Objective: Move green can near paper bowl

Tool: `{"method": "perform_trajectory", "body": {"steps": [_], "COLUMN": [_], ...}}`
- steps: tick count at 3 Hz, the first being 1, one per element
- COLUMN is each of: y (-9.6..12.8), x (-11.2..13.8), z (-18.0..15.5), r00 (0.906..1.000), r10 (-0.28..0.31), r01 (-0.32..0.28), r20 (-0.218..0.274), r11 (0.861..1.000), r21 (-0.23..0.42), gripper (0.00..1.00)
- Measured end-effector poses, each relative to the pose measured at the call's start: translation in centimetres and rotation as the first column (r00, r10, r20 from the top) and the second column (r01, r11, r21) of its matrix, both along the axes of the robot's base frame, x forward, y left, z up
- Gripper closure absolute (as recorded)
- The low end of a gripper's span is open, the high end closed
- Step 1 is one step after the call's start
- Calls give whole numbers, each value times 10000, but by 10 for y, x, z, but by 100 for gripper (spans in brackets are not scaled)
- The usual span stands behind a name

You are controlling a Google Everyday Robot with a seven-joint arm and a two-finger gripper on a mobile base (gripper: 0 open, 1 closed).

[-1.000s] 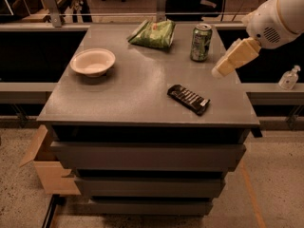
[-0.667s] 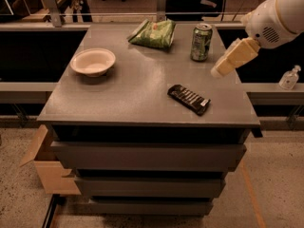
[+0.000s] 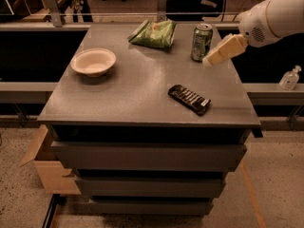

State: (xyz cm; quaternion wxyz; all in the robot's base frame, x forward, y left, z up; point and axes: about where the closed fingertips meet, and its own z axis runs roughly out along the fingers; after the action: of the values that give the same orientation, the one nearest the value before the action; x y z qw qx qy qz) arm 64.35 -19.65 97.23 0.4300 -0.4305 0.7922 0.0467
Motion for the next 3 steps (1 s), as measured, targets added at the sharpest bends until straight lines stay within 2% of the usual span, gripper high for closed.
{"method": "perform_trajectory", "body": {"steps": [2, 3], "y": [11, 16], "x": [69, 93], "z": [-1, -6], "r00": [9961, 9931], "r10": [-499, -904], "r01": [425, 780], "r20": [722, 747], "r11": [9941, 9848], "r21": [1000, 1549], "gripper": [0, 0]}}
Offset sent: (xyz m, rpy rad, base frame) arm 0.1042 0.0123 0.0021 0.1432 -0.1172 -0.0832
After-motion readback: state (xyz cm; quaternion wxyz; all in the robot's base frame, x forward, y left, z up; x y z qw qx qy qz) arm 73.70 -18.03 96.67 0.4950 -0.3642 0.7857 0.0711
